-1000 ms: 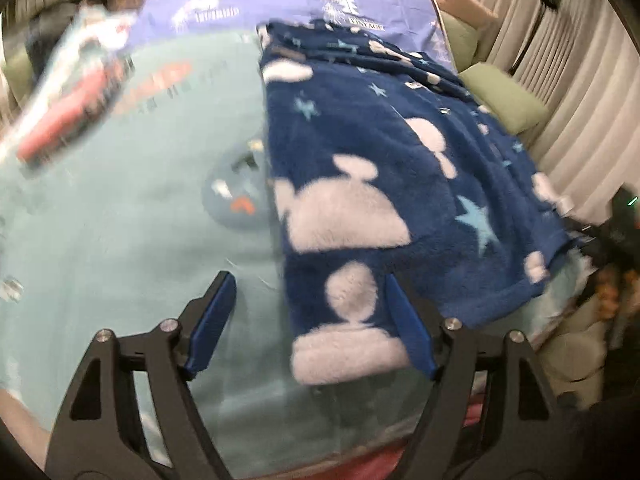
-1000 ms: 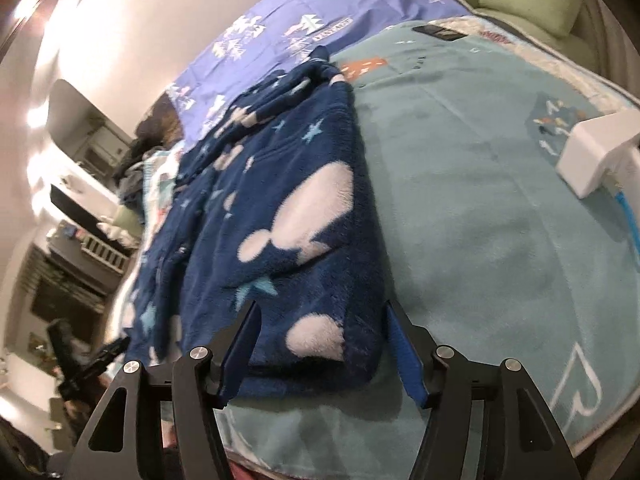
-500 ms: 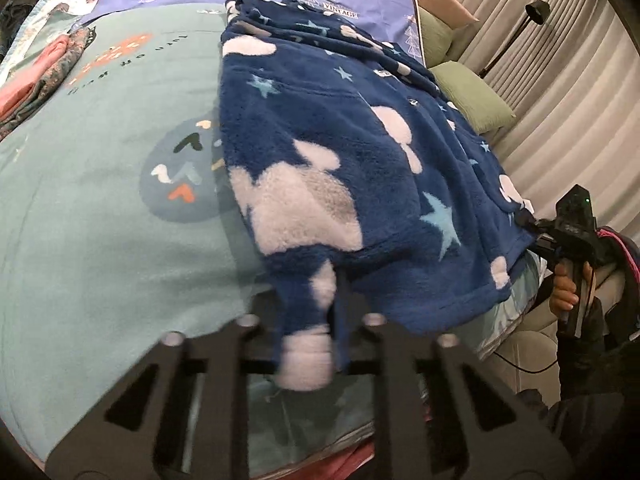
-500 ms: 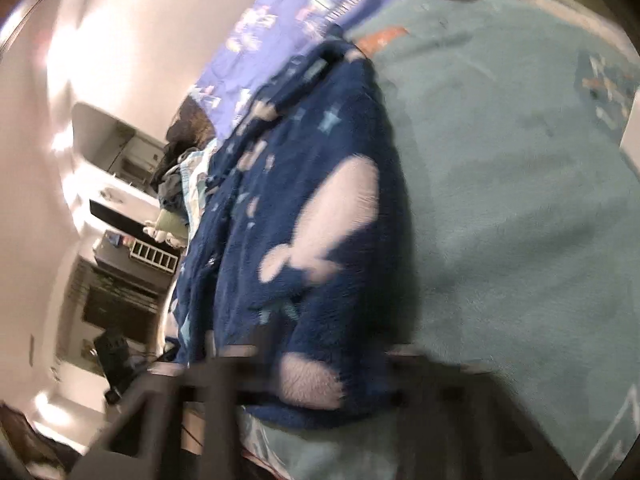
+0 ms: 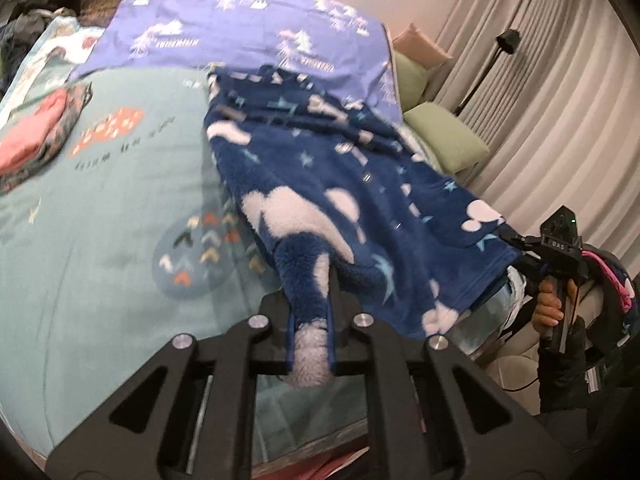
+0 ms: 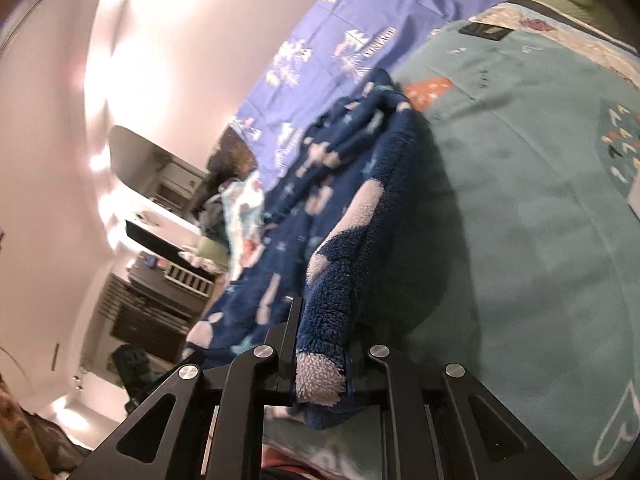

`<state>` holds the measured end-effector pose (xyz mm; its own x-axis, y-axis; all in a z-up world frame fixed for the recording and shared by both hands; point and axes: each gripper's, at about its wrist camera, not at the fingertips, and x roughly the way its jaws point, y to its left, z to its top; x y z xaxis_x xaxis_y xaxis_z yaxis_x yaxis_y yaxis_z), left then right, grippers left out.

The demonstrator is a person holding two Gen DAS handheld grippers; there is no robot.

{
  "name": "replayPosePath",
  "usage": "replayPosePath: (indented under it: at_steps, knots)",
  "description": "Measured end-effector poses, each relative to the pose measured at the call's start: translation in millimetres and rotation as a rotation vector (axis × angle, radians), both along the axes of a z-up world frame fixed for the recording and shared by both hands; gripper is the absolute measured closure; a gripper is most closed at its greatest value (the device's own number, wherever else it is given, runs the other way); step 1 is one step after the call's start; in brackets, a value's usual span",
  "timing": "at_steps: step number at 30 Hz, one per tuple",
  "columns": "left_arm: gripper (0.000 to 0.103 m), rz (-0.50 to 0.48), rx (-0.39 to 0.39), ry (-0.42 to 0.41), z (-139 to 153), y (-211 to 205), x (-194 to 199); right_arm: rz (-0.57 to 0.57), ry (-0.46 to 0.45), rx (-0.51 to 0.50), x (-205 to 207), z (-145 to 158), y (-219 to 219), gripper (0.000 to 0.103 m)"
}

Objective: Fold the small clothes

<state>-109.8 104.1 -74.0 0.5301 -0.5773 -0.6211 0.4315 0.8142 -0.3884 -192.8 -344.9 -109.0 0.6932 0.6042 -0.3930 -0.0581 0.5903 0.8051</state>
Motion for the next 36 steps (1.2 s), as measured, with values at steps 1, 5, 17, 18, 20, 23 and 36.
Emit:
replayPosePath:
  at_steps: [1,5,17,18,20,23,36]
  knots:
    - [0.091,-0.006,-0.011,-0.01,5,0,2,0.002,-0.008,0.015,2,3,-1,0.089]
    - [0.091,-0.019,-0.058,-0.044,27,0,12,-0.01,-0.035,0.042,12,17,-6,0.089]
    - [0.091,0.03,-0.045,-0.235,101,-10,79,-0.055,-0.173,0.037,77,93,-25,0.089]
    - [0.091,0.038,-0.047,-0.24,105,-10,88,-0.057,-0.18,0.031,82,97,-25,0.089]
    - [0.091,0.052,-0.049,-0.246,110,-11,103,-0.061,-0.197,0.022,97,107,-25,0.089]
    - [0.091,0.075,-0.045,-0.262,119,-14,126,-0.071,-0.215,0.011,120,118,-25,0.089]
    - [0.091,0.249,-0.012,-0.278,125,-30,248,-0.221,-0.245,-0.098,236,143,-41,0.089]
